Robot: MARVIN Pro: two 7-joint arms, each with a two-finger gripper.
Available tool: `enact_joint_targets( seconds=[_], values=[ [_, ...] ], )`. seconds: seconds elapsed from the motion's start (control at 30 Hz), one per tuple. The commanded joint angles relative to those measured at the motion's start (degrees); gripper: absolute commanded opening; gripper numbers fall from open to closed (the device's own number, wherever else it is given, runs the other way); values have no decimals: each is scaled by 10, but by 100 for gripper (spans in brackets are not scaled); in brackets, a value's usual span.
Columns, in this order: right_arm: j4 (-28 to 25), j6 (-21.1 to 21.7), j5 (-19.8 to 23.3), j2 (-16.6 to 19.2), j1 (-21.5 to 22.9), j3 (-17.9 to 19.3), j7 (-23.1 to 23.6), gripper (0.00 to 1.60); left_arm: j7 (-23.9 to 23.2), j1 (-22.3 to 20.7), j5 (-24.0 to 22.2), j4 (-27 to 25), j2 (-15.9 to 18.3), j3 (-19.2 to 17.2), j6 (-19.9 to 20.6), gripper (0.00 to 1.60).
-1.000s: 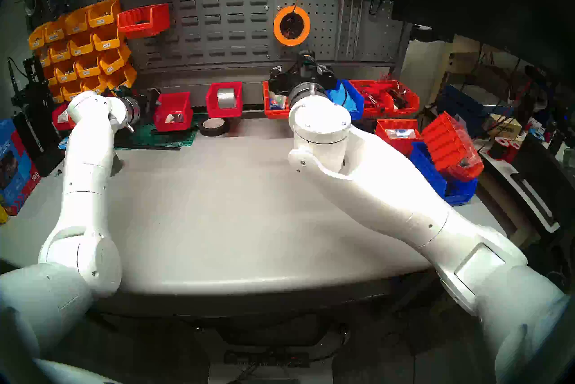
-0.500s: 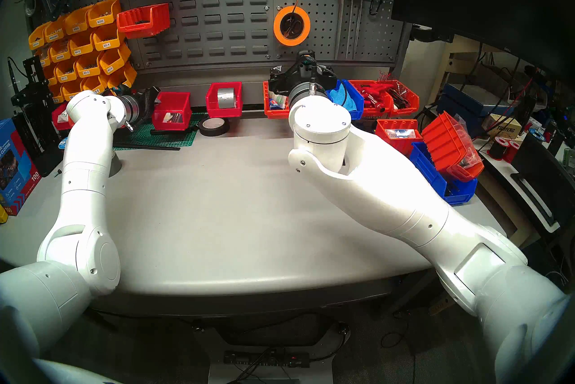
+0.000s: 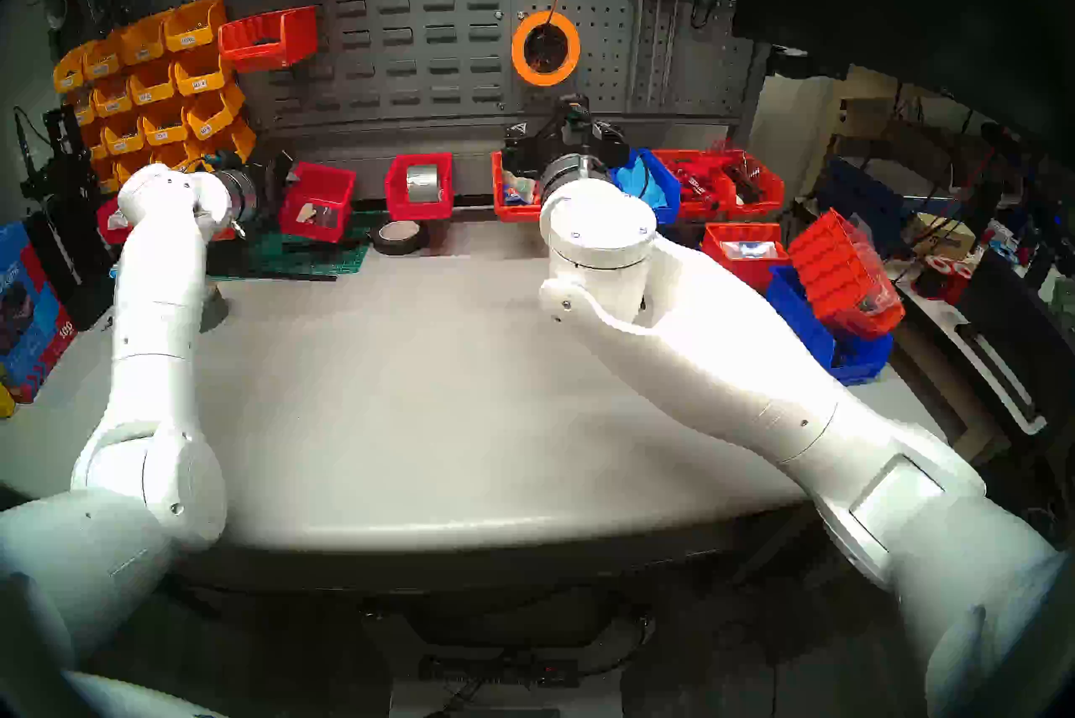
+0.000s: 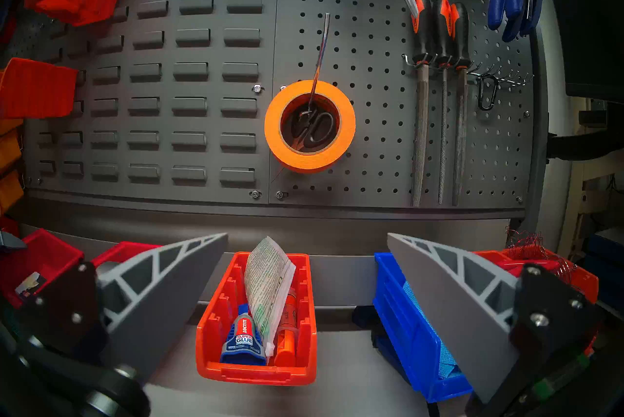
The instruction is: Hang all the unorganized tool boxes onto the wall
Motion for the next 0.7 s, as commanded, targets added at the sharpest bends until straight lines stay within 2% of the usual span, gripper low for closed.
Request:
enact_joint_targets(
  seconds=[0.0, 0.3, 0.67],
  values=[
    [-4, 1, -3, -1, 8, 3, 0, 160, -4, -29, -9, -19, -7, -3, -4, 0],
    [-4, 1, -3, -1, 8, 2, 0, 160, 3, -19, -13, -40, -11, -5, 8, 0],
    [-4, 1, -3, -1, 8, 2, 0, 160, 32, 80, -19, -115, -33, -15, 67, 0]
  ],
)
